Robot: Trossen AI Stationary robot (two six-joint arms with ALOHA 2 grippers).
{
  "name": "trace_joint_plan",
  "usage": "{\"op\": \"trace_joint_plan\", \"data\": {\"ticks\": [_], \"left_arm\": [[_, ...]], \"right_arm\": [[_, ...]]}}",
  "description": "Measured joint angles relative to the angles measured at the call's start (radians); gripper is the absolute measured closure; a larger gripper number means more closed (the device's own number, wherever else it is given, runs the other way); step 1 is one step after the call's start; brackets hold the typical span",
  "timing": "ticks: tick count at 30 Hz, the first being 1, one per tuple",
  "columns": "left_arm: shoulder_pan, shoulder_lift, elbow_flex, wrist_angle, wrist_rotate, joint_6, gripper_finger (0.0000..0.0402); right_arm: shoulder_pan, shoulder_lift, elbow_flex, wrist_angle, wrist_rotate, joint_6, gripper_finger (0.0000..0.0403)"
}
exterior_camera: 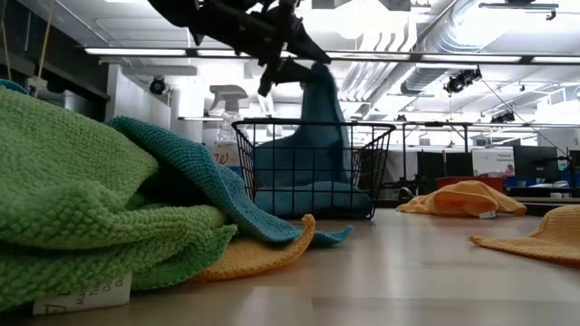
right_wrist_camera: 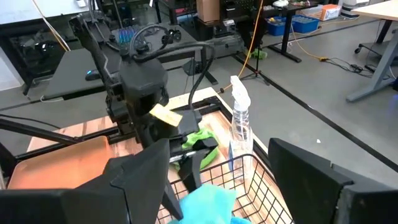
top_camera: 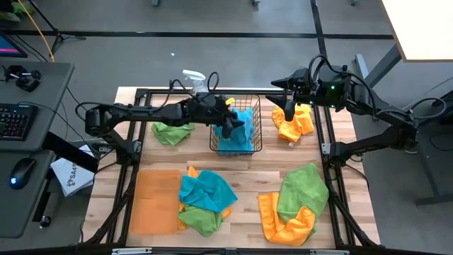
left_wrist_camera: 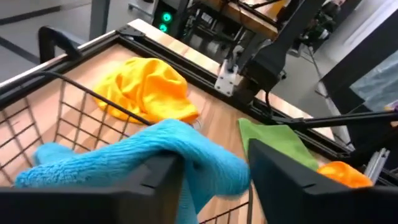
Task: Sort microfiber towel by color & place in baskets
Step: Put the top blue towel into the black basket
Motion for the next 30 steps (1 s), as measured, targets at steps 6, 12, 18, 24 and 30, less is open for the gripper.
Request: {"op": "trace_joint_plan", "data": {"ticks": [6,12,18,24,30], "left_arm": [[0.032,-0.071,0.000,-0.073,0.080,-0.008,0.0157],[0.032,-0.127,0.001,-0.231,0.147,-0.007,0.0147],[-0.003,-0.126,0.020,-0.462,0.157,0.055,0.0147],[0.007,-0.218,0.102,-0.864,0.022,0.140,0.0147],[0.037,-0.304,-0.018,-1.032,0.026,-0.014,0.0147]], "right_arm": [[0.000,0.000,0.000,0.000,0.000,-0.001,0.0132],[0.000,0.000,0.000,0.000,0.000,-0.001,0.0132],[0.000,0.000,0.000,0.000,0.002,-0.001,0.0132],[0.000,0.000,0.000,0.000,0.002,-0.001,0.0132],[0.000,0.000,0.000,-0.001,0.002,-0.001,0.0132]]}}
